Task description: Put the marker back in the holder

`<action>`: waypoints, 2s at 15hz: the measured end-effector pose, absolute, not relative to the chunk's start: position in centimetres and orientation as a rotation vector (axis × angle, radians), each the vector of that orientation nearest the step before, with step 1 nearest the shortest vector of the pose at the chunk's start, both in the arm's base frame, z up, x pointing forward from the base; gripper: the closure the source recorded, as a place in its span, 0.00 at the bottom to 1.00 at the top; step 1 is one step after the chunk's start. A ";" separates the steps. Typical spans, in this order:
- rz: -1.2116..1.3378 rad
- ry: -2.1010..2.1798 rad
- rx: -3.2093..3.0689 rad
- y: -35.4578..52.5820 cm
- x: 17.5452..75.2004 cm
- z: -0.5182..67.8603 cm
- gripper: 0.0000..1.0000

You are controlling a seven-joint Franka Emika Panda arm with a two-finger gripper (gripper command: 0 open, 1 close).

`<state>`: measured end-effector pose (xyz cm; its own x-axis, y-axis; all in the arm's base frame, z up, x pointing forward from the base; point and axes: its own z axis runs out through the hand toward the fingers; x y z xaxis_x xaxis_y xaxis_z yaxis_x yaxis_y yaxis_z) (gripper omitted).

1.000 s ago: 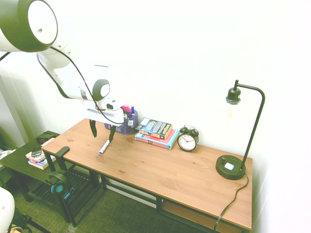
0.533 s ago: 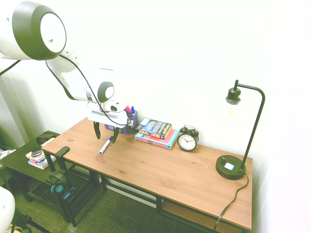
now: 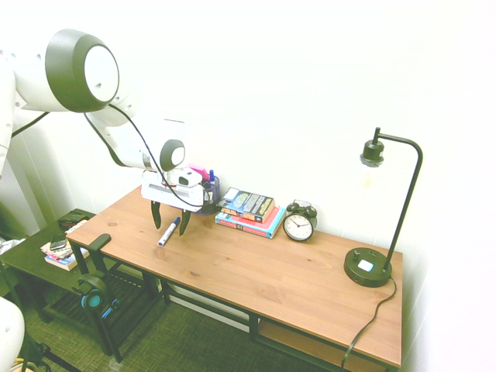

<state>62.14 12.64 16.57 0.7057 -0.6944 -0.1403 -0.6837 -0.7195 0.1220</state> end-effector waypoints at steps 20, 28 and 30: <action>-0.312 -1.156 2.815 12.9 64.4 15.6 1.00; -0.194 -1.174 2.869 13.7 65.4 17.5 1.00; -0.053 -1.183 2.930 15.2 64.9 21.1 1.00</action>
<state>64.88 15.17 21.10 0.7193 -0.6936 -0.0383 -0.6942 -0.7197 -0.0046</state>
